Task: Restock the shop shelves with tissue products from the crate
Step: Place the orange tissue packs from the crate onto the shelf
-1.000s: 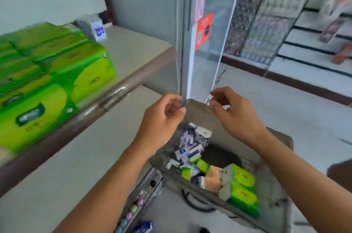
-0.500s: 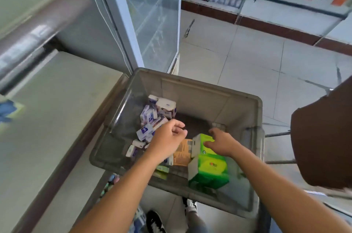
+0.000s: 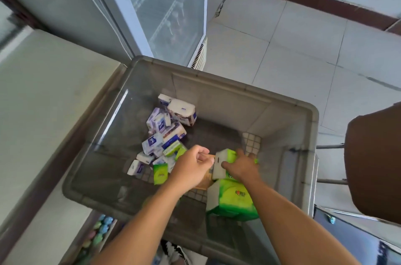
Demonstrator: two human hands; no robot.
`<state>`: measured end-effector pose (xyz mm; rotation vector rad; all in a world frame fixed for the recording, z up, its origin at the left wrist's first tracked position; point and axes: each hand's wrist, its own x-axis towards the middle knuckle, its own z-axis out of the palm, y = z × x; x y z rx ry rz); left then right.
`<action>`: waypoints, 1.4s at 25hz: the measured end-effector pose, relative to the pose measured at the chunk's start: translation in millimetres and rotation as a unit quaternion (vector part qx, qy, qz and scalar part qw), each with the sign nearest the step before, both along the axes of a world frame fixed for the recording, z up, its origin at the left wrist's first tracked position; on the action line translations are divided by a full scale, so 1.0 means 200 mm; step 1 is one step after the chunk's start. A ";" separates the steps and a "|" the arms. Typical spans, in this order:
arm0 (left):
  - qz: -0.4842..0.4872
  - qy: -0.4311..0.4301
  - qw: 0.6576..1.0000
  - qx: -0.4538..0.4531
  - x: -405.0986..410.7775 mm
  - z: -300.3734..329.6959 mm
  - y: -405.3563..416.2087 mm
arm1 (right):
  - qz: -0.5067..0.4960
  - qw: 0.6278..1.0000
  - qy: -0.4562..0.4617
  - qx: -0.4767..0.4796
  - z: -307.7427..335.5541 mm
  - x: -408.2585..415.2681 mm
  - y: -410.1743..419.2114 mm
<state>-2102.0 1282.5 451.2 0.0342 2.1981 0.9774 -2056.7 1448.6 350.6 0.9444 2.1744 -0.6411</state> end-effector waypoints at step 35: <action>-0.018 0.155 0.983 0.093 -0.19 1.29 -0.64 | 0.290 0.808 0.336 -0.387 1.71 -0.34 -0.33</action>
